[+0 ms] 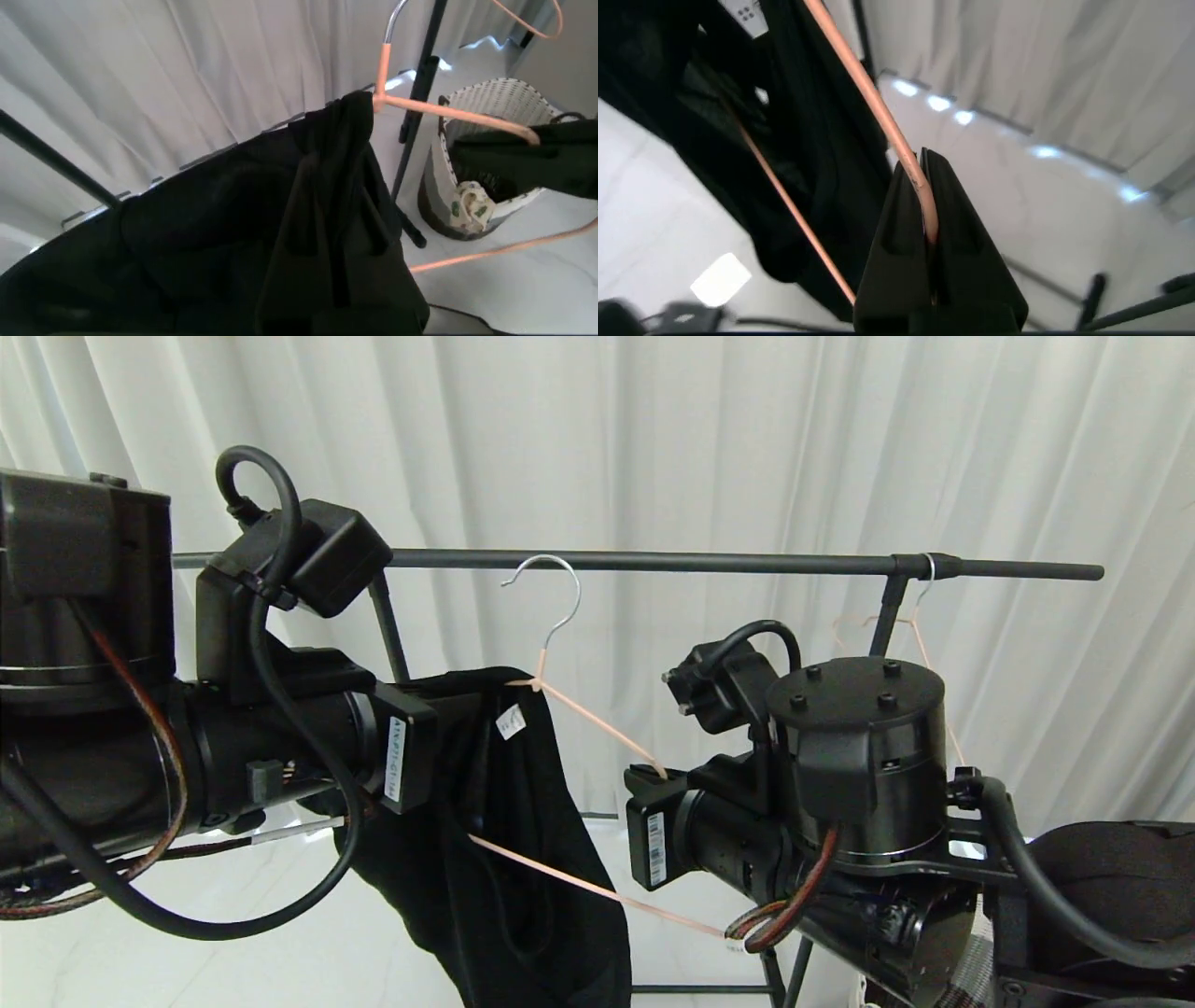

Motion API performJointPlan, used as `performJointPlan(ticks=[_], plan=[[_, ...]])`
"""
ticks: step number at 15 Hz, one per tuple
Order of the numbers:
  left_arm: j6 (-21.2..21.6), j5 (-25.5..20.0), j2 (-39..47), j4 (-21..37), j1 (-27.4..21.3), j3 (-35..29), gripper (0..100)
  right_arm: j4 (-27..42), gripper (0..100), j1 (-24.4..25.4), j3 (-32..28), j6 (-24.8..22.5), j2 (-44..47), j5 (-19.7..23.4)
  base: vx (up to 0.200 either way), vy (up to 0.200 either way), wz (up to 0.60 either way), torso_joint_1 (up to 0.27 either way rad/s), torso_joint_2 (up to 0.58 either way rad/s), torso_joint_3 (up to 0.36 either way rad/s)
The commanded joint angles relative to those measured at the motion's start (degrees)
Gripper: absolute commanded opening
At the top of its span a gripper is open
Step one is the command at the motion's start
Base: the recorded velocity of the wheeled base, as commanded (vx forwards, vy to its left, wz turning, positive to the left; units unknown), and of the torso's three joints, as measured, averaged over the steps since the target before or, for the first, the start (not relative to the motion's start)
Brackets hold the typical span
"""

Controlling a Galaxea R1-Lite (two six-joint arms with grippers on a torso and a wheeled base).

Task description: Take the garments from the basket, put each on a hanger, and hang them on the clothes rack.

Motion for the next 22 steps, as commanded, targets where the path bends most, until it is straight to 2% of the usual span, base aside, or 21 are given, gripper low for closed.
performJointPlan(ticks=[1,2,3,6,9,11,13,14,15,16,17,20,21,22], plan=[[0.02,-0.03,0.4,-0.06,0.03,-0.06,0,-1.75,0,0.04,0.25,-1.83,0.27,-1.29,0.0,0.0,0.0,0.0,0.0,0.0],[0.02,-0.03,0.31,-0.06,0.03,-0.33,0,-3.51,0,-0.04,0.6,-3.33,0.27,-1.82,0.0,0.0,0.0,0.0,0.0,0.0],[-0.07,-0.03,0.14,-0.06,0.03,-0.59,100,-5.0,0,0.04,1.22,-5.35,0.36,-1.99,0.0,0.0,0.0,0.0,0.0,0.0],[0.02,-0.12,-0.3,-0.06,1.43,-2.52,100,-11.94,0,-0.22,5.43,-12.03,0.1,-1.91,0.0,0.0,0.0,0.0,0.0,0.0],[0.19,-0.38,-3.03,0.03,3.37,-3.05,100,-21.88,0,-2.33,11.76,-19.76,-0.08,-1.91,0.0,0.0,0.0,0.0,0.0,0.0],[0.19,-0.38,-4.79,0.2,3.37,-2.26,100,-25.13,0,-3.74,13.61,-21.87,-0.17,-1.91,0.0,0.0,0.0,0.0,0.0,0.0],[2.04,-1.35,-8.13,0.2,3.28,2.22,100,-26.8,0,-5.41,16.25,-23.28,-1.75,-1.29,0.0,0.0,0.0,0.0,0.0,0.0],[4.32,-4.25,-9.88,0.2,3.28,4.51,100,-26.8,0,-5.67,17.65,-23.63,-2.81,0.03,0.0,0.0,0.0,0.0,0.0,0.0],[4.32,-4.25,-9.88,0.2,3.28,4.51,100,-26.8,0,-5.67,17.65,-23.63,-2.81,0.03,0.0,0.0,0.0,0.0,0.0,0.0],[7.66,-12.25,-12.7,0.2,3.46,8.81,100,-26.89,0,-6.37,20.9,-25.39,-5.44,4.95,0.0,0.0,0.0,0.0,0.0,0.0],[8.89,-14.88,-13.58,0.12,4.07,10.66,100,-26.89,0,-6.9,22.31,-26.88,-6.85,7.15,0.0,0.0,0.0,0.0,0.0,0.0],[13.46,-17.52,-14.81,0.12,4.25,15.14,100,-26.89,0,-7.78,25.39,-30.48,-9.92,12.77,0.0,0.0,0.0,0.0,0.0,0.0],[17.42,-19.19,-14.81,0.12,4.16,17.16,100,-27.15,0,-7.69,27.14,-31.71,-10.36,14.0,0.0,0.0,0.0,0.0,0.0,0.0],[19.26,-22.62,-14.72,0.12,4.16,18.13,100,-29.79,0,-7.34,28.55,-32.15,-10.19,14.09,0.0,0.0,0.0,0.0,0.0,0.0]])
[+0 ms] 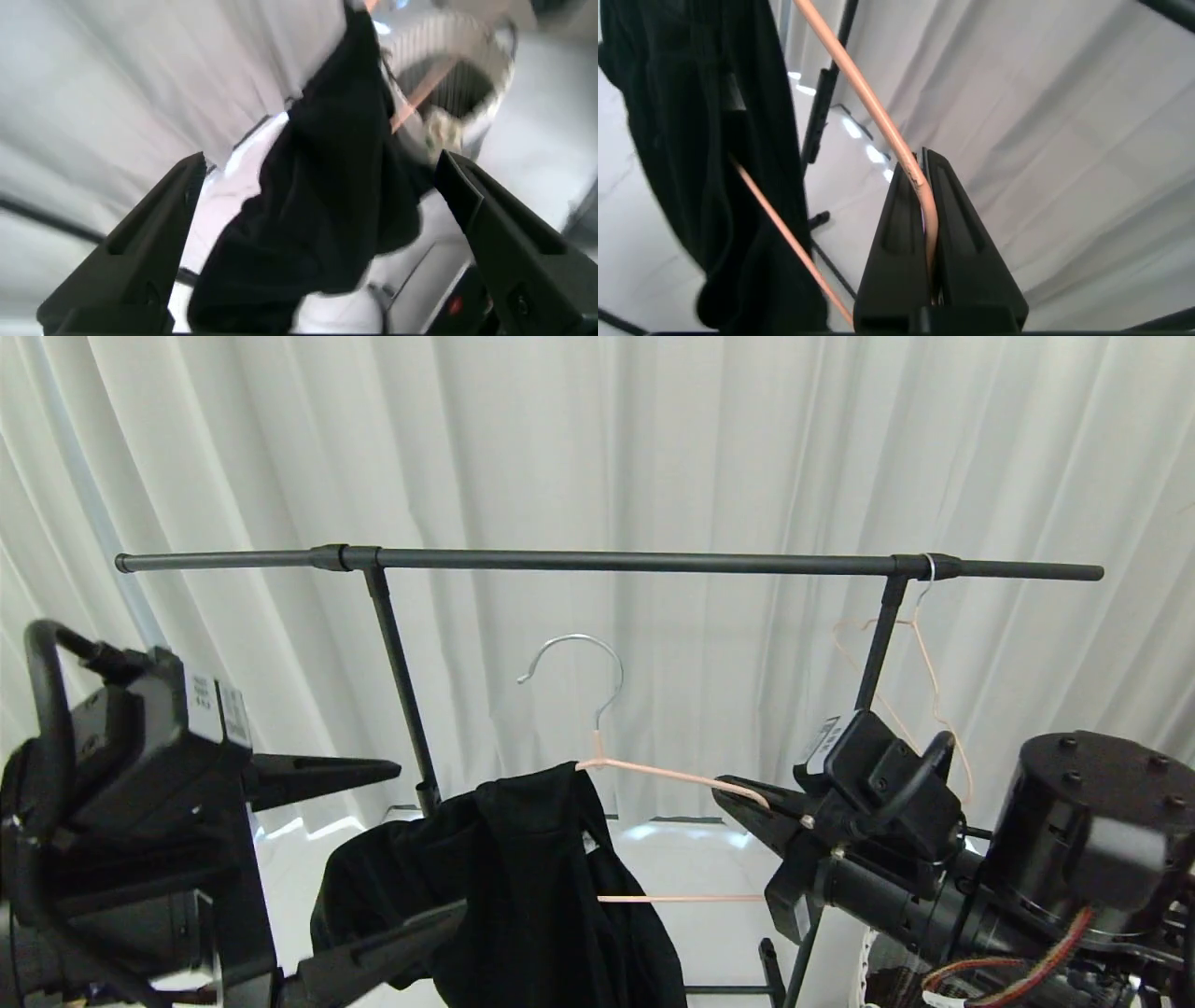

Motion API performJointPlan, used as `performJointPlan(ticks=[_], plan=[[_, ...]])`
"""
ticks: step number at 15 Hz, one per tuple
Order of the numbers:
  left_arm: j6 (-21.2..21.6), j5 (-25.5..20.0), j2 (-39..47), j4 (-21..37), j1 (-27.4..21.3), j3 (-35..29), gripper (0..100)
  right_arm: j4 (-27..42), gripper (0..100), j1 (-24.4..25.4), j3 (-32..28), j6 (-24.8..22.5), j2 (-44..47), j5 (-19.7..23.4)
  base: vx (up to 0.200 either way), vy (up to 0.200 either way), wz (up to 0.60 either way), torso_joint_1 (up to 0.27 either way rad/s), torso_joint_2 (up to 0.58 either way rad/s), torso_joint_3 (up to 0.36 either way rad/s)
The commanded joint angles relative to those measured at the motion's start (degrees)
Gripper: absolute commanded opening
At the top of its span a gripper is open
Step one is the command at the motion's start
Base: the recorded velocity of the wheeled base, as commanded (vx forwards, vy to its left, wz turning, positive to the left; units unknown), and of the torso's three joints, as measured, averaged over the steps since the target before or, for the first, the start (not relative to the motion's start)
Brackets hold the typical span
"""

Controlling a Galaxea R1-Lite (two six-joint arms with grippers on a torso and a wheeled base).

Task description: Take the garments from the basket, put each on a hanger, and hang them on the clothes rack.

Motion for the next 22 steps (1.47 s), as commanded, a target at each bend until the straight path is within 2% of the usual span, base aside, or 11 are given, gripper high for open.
performJointPlan(ticks=[1,4,11,14,17,18,22], plan=[[1.35,-3.18,-0.25,-0.07,0.06,2.19,100,-3.34,0,0.47,3.18,-0.87,-0.73,0.47,0.0,0.0,0.0,0.0,0.0,0.0],[1.44,-3.71,1.77,-0.07,-0.02,2.11,100,-4.83,0,1.0,5.11,-3.15,-0.99,2.4,0.0,0.0,0.0,0.0,0.0,0.0],[2.58,-4.41,4.15,-0.07,-0.46,3.86,100,-5.01,0,3.19,4.76,-4.56,-1.43,2.49,0.0,0.0,0.0,0.0,0.0,0.0],[4.95,-4.41,6.96,-0.07,-0.37,3.69,100,-5.01,0,4.95,4.76,-4.64,-1.78,2.58,0.0,0.0,0.0,0.0,0.0,0.0],[5.3,-4.41,7.84,-0.07,-0.37,3.69,100,-5.01,0,5.83,4.76,-4.73,-1.87,2.31,0.0,0.0,0.0,0.0,0.0,0.0],[5.3,-4.41,7.75,-0.07,-0.37,3.69,0,-5.01,0,5.83,4.76,-4.82,-1.87,2.31,0.0,0.0,0.0,0.0,0.0,0.0],[5.13,-4.41,7.66,-0.07,-0.37,3.78,0,-5.01,0,5.83,4.76,-4.82,-1.87,2.31,0.0,0.0,0.0,0.0,0.0,0.0]])
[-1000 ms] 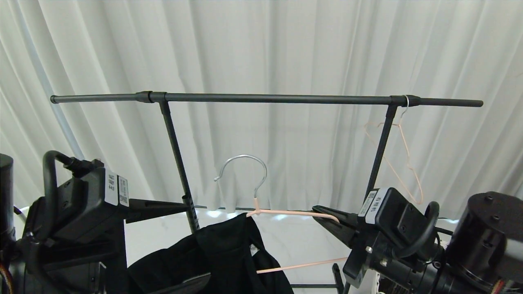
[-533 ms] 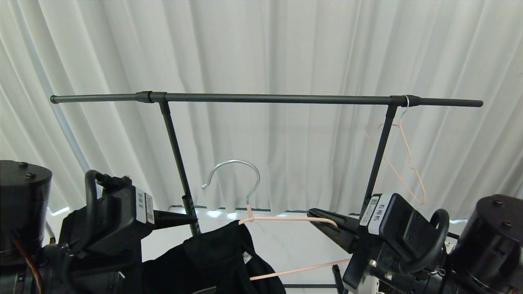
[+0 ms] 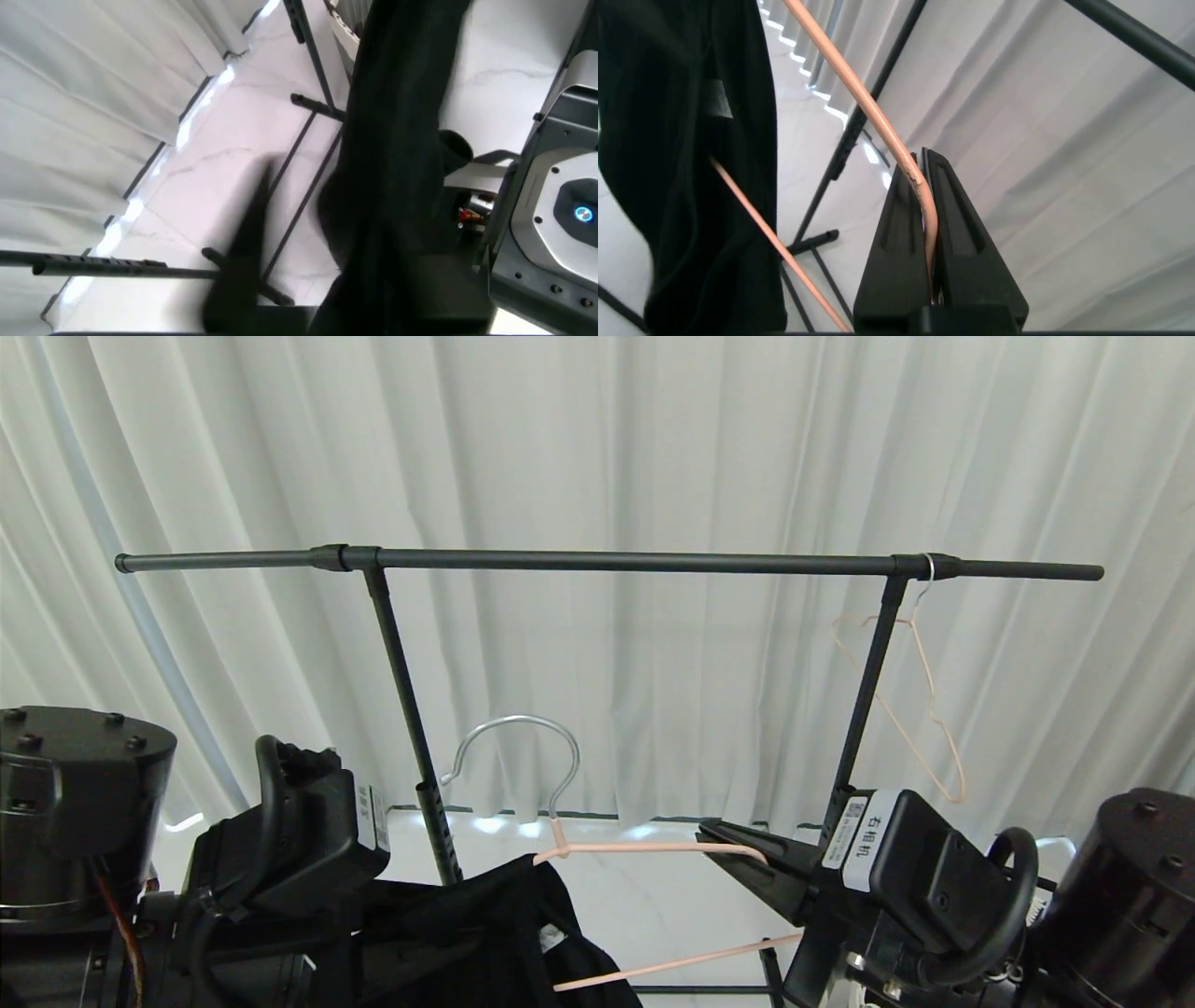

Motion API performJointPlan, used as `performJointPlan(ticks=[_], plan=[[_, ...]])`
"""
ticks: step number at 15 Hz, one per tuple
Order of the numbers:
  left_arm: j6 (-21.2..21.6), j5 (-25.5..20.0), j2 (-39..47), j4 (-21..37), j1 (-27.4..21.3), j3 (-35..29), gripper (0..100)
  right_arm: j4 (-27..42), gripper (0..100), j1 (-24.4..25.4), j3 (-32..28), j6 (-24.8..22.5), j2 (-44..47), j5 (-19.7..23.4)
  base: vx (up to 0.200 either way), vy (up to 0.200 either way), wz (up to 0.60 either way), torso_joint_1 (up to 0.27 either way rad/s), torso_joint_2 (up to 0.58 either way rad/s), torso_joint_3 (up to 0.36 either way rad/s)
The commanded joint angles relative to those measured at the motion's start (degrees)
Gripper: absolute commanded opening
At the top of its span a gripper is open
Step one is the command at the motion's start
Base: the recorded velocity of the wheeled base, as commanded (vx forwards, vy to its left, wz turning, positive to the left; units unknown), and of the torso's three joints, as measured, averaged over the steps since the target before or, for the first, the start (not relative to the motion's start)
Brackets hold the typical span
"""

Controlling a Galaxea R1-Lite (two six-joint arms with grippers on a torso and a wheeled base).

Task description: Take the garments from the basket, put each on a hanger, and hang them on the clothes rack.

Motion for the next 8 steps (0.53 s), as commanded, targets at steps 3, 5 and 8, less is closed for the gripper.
performJointPlan(ticks=[3,5,8], plan=[[-0.28,-0.1,0.25,-0.11,-0.07,0.02,0,-0.04,0,0.04,0.0,-0.7,-0.01,0.01,0.0,0.0,0.0,0.0,0.0,0.0],[-0.37,-0.1,0.25,-0.11,0.02,0.11,0,-0.04,0,0.04,0.18,-0.78,-0.01,0.01,0.0,0.0,0.0,0.0,0.0,0.0],[-0.46,-0.01,0.25,-0.11,0.19,0.46,0,-0.04,100,0.04,0.36,-0.78,-0.28,-0.08,0.0,0.0,0.0,0.0,0.0,0.0]])
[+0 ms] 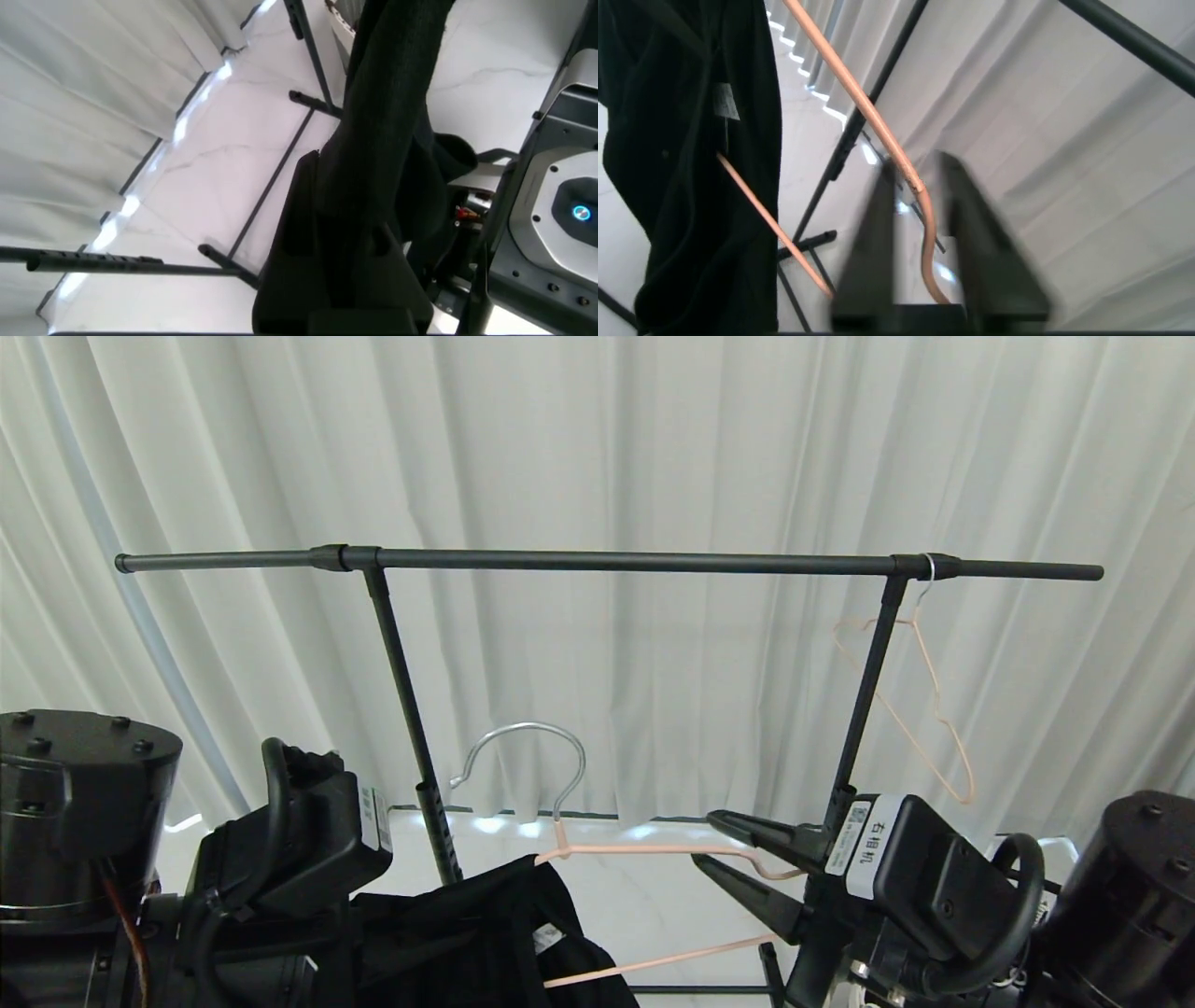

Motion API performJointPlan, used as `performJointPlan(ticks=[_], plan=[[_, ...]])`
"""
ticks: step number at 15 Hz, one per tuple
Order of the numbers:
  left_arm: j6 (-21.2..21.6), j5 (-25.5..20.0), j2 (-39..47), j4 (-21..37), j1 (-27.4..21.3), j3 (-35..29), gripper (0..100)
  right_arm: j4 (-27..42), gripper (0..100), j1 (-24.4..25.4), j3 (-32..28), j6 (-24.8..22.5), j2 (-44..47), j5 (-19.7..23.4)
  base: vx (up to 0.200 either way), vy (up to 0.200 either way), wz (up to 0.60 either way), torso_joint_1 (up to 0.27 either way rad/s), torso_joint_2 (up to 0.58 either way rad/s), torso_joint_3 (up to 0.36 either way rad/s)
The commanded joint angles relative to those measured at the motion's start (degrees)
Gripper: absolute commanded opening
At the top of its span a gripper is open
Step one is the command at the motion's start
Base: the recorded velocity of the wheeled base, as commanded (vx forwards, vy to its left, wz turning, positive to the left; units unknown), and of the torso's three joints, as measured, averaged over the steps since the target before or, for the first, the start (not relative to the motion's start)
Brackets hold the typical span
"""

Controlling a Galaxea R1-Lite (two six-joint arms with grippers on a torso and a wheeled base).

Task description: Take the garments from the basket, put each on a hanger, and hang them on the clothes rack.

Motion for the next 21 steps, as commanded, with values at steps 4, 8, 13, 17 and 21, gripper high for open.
performJointPlan(ticks=[4,8,13,17,21], plan=[[-0.02,0.2,-0.18,-0.17,2.84,1.54,0,0.11,100,-0.21,0.2,-0.17,-0.62,-1.27,0.0,0.0,0.0,0.0,0.0,0.0],[-2.3,0.29,-0.53,-0.17,9.69,1.45,0,0.64,100,-0.21,0.9,-0.08,-0.27,-0.83,0.0,0.0,0.0,0.0,0.0,0.0],[-14.17,0.29,-2.29,-0.87,10.66,-1.54,0,0.64,100,-0.3,0.82,3.7,2.54,-0.83,0.0,0.0,0.0,0.0,0.0,0.0],[-13.82,0.29,-2.64,-7.64,11.1,-1.36,0,2.13,100,-0.12,0.11,14.25,7.73,-1.27,0.0,0.0,0.0,0.0,0.0,0.0],[-13.55,0.29,-2.91,-9.05,9.6,-1.36,0,8.46,100,2.87,-6.92,26.64,13.44,-1.71,0.0,0.0,0.0,0.0,0.0,0.0]])
